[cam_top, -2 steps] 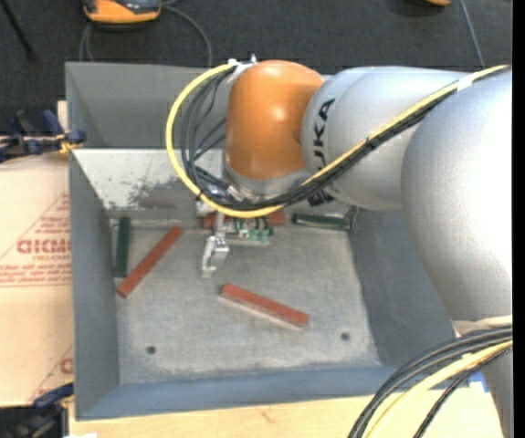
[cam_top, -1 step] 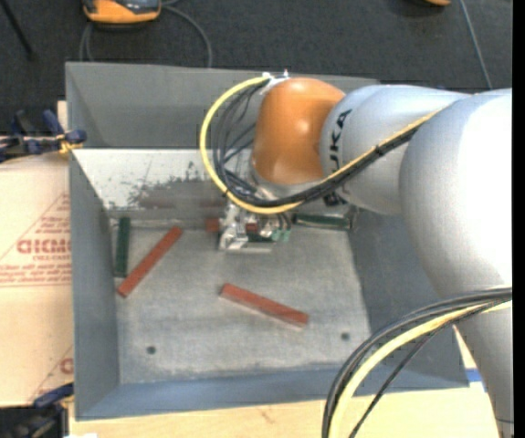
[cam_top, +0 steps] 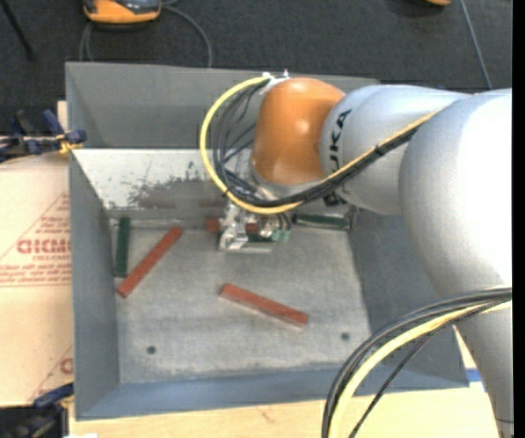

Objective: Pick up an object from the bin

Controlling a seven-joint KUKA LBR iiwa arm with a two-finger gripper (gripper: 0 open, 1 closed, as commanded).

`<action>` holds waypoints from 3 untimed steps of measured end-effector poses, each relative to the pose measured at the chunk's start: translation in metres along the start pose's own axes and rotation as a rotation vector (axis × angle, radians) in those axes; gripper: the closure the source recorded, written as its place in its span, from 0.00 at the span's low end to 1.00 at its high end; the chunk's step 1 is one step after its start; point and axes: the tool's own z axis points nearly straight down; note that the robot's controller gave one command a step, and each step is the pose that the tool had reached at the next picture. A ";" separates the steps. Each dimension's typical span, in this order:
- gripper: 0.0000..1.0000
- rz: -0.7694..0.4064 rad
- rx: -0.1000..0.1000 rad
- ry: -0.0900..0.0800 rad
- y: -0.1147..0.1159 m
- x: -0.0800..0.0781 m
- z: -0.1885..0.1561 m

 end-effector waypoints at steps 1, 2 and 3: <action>1.00 0.000 0.007 0.012 0.003 0.006 0.000; 1.00 0.064 0.012 0.037 0.009 0.005 -0.033; 1.00 0.077 0.013 0.040 0.002 0.017 -0.105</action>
Offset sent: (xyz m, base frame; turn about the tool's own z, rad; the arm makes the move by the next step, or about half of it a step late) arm -0.0048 0.0131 0.0488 0.0879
